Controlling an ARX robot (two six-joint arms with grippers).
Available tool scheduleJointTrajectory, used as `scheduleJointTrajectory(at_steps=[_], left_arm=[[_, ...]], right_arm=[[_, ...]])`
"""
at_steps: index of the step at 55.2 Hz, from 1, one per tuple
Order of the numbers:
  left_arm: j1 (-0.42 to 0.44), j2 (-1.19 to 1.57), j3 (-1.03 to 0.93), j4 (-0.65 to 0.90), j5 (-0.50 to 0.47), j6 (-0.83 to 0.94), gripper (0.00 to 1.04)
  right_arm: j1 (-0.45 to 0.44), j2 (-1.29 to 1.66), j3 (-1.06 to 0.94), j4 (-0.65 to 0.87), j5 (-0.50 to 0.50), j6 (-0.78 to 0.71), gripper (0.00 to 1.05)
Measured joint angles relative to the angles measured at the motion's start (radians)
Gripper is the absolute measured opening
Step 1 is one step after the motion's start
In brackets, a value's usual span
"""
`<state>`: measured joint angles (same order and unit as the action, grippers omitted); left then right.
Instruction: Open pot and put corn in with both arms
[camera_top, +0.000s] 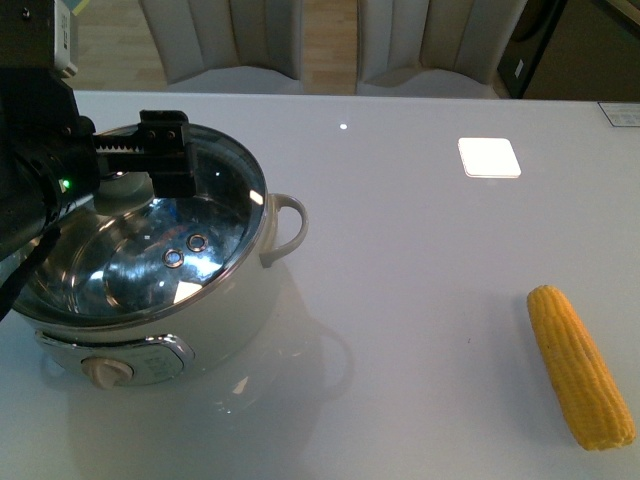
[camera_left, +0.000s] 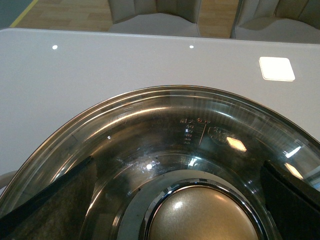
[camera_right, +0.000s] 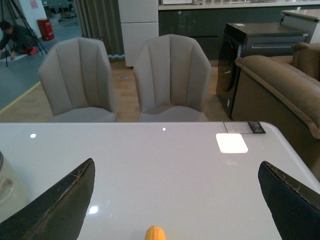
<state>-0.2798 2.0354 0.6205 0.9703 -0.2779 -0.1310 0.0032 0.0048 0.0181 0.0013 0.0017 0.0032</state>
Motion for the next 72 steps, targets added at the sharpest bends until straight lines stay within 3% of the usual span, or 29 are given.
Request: scheduleJointTrajectory(at_steps=[18,24,34,72], left_arm=[[-0.012,0.028,0.021,-0.001,-0.014,-0.047,0.95],[-0.019,0.029,0.023,-0.001,-0.02,-0.053,0.8],[-0.025,0.029,0.029,-0.001,-0.038,-0.057,0.43],[-0.024,-0.038,0.04,-0.072,-0.045,-0.022,0.41]], right_arm=[[0.0,0.0,0.0,0.0,0.0,0.0,0.96],[0.0,0.0,0.0,0.0,0.0,0.0,0.96],[0.0,0.0,0.0,0.0,0.0,0.0,0.96],[0.0,0.0,0.0,0.0,0.0,0.0,0.96]])
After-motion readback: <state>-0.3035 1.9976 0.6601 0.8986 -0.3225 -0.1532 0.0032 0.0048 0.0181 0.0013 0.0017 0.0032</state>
